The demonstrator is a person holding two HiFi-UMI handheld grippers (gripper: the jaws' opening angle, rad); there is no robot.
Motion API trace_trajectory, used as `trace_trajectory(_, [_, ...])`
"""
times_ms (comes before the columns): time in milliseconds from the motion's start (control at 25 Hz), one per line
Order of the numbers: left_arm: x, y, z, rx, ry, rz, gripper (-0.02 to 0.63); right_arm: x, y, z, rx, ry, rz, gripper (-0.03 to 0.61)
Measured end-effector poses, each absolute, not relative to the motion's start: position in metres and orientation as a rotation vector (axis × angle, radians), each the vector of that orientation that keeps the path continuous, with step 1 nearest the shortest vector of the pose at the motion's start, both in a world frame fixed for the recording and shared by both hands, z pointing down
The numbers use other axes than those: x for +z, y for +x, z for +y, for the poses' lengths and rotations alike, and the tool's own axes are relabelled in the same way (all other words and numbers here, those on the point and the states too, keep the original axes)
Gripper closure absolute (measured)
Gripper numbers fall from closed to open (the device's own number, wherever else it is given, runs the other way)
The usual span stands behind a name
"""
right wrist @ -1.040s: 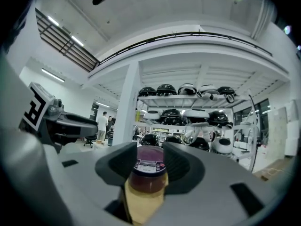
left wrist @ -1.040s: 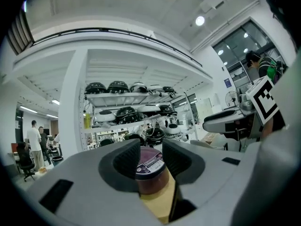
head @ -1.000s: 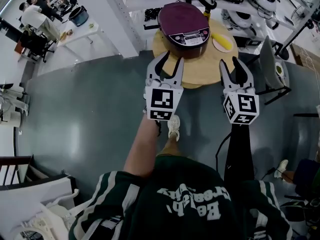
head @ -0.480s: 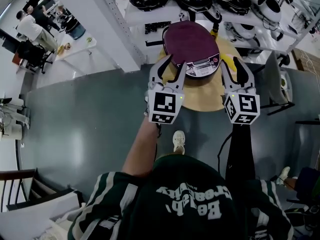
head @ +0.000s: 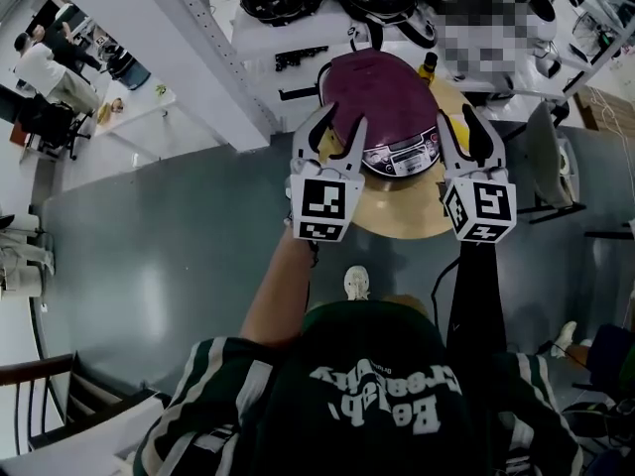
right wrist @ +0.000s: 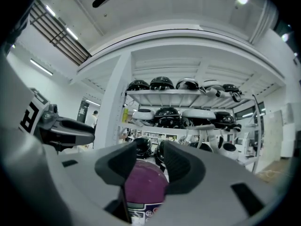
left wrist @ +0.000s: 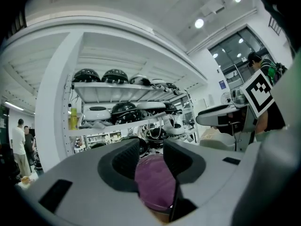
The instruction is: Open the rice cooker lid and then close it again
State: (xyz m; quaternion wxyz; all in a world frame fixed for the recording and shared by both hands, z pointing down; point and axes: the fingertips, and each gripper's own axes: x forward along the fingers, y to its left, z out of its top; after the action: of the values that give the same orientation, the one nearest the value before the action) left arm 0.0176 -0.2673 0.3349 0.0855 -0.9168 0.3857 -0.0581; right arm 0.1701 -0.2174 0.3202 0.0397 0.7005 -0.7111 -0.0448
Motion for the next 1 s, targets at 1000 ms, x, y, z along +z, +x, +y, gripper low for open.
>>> trace_trajectory(1000, [0.355,0.033,-0.294,-0.187,-2.775,1.158,0.466,0.358,0.163,-0.263,0.008,1.905,-2.270,0.376])
